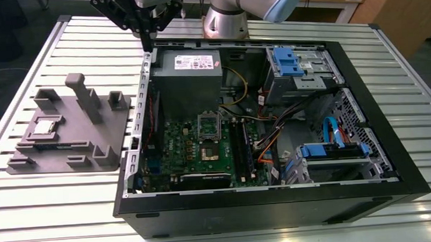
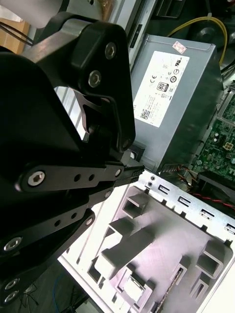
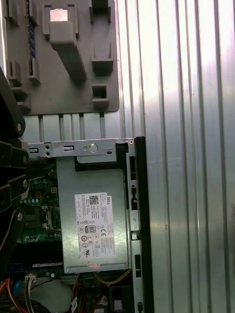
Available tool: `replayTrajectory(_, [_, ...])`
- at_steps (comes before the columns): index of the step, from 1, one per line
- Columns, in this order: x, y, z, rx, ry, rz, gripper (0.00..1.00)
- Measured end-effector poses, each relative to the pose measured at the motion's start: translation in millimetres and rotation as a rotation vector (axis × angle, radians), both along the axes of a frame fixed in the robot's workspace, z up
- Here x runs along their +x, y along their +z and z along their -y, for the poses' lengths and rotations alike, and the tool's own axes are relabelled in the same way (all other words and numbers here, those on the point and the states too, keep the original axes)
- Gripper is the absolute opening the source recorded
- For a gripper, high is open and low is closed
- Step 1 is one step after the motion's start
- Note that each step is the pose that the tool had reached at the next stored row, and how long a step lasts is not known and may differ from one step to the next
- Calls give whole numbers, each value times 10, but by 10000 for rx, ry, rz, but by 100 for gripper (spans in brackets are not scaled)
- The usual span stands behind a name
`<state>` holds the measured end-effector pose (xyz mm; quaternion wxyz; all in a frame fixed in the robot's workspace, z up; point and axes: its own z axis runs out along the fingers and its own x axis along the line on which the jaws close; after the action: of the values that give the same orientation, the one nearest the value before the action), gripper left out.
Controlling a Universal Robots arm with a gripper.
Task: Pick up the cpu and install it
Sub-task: 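Reach for the cpu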
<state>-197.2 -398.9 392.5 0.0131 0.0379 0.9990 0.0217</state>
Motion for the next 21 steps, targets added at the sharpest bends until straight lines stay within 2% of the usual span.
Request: replayTrajectory(21, [-65,-6,0,-1,0,0,10])
